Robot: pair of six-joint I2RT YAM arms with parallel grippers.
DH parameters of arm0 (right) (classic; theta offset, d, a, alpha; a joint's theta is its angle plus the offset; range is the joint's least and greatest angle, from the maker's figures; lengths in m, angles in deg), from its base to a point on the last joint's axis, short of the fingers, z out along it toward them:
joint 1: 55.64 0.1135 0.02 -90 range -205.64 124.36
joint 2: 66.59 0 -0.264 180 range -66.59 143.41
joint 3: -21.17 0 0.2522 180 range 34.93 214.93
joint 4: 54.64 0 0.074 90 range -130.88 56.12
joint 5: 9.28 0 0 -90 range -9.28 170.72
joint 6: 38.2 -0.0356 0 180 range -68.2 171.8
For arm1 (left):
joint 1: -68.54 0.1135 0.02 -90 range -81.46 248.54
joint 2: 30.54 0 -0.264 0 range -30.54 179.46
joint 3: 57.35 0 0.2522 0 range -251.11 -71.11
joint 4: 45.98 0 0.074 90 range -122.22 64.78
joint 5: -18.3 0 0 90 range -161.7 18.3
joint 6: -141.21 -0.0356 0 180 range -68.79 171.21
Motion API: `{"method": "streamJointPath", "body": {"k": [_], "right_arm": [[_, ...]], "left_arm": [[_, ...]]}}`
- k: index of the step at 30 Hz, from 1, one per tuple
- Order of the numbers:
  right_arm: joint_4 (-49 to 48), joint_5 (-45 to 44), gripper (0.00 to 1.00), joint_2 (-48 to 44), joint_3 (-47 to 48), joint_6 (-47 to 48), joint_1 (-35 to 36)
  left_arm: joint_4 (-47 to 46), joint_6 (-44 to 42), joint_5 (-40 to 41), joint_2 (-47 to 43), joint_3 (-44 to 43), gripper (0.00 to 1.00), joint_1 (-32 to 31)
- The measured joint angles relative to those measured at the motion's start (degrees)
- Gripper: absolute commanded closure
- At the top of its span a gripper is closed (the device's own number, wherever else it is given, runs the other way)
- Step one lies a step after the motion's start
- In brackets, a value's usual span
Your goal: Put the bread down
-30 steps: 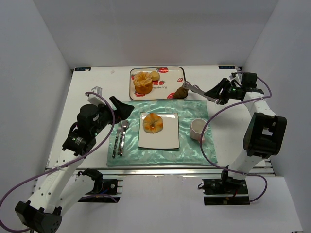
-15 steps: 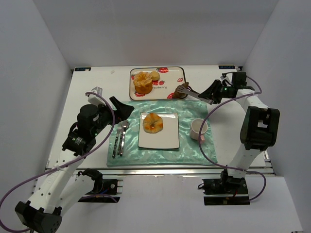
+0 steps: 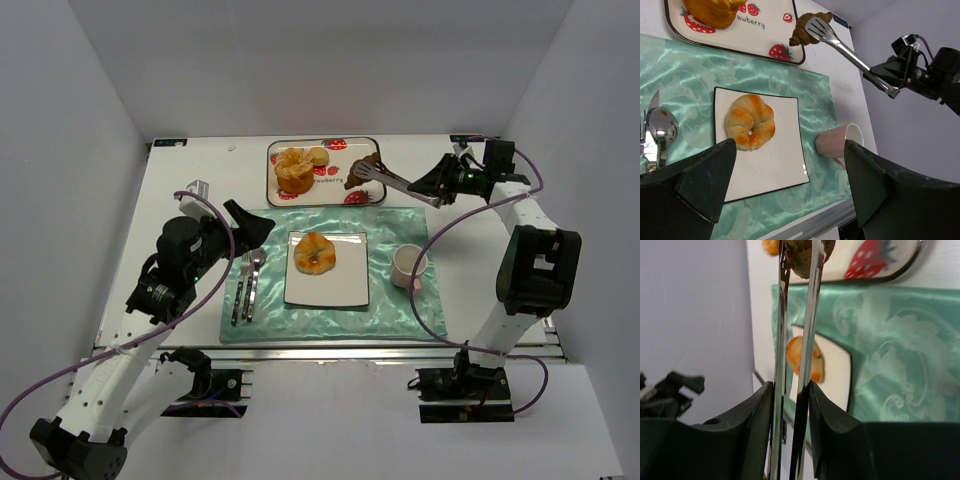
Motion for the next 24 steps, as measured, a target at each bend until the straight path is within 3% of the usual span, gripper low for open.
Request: {"method": "streamJointPath", "body": {"k": [4, 11, 17, 24], "right_arm": [[4.7, 5.1, 0.81, -5.9, -2.1, 5.6, -0.2], [27.1, 7.9, 0.81, -16.1, -3.2, 31.9, 1.2], [41.7, 3.0, 0.8, -18.9, -3.1, 54.6, 5.4], [48.5, -3.0, 0.74, -23.8, -8.8, 65.7, 16.7]], "left_arm": [[0.1, 0.0, 0.3, -0.9, 0.0, 0.02, 0.0], [-0.8, 0.2, 0.2, -1.4, 0.7, 0.02, 0.0], [-1.2, -0.3, -1.2, 0.4, 0.8, 0.02, 0.0], [-1.1, -0.5, -2.0, -0.6, 1.1, 0.02, 0.0]]}}
